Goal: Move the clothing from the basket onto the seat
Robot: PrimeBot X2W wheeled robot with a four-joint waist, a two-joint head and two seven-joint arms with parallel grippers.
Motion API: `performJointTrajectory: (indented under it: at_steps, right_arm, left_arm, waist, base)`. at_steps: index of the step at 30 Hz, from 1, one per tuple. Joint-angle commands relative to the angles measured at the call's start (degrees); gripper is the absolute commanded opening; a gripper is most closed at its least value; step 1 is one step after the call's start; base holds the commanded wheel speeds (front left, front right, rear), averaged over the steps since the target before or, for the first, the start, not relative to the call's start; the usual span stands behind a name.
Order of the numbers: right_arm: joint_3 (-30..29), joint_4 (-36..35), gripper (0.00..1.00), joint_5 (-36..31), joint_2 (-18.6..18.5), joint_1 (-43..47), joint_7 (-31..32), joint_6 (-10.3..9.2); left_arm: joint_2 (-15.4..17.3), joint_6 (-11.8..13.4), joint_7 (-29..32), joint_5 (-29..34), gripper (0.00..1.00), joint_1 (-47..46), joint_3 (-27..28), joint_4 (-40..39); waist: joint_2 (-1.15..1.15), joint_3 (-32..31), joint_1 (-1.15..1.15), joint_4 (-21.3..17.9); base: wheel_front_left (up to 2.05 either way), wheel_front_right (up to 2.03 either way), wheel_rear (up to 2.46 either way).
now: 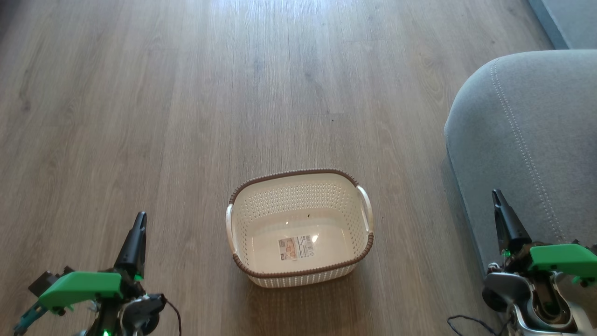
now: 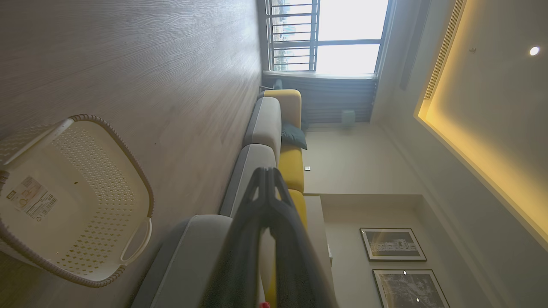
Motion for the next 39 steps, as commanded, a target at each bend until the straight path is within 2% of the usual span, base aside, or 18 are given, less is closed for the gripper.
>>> performJointTrajectory:
  at_steps: [1,39]
  right_arm:
    - [0.98,-2.23,0.0,0.33,0.01,-1.07,0.33,0.0]
    - [0.99,-2.23,0.0,0.34,0.01,-1.07,0.33,0.0]
  left_arm:
    - [0.87,-0.54,0.43,-0.38,0.0,-2.71,1.44,-1.99]
    - [0.87,-0.54,0.42,-0.39,0.0,-2.71,1.43,-2.0]
  waist:
    - [0.0,0.0,0.0,0.0]
    - [0.0,0.0,0.0,0.0]
  base:
    - [0.0,0.0,0.0]
    - [0.0,0.0,0.0]
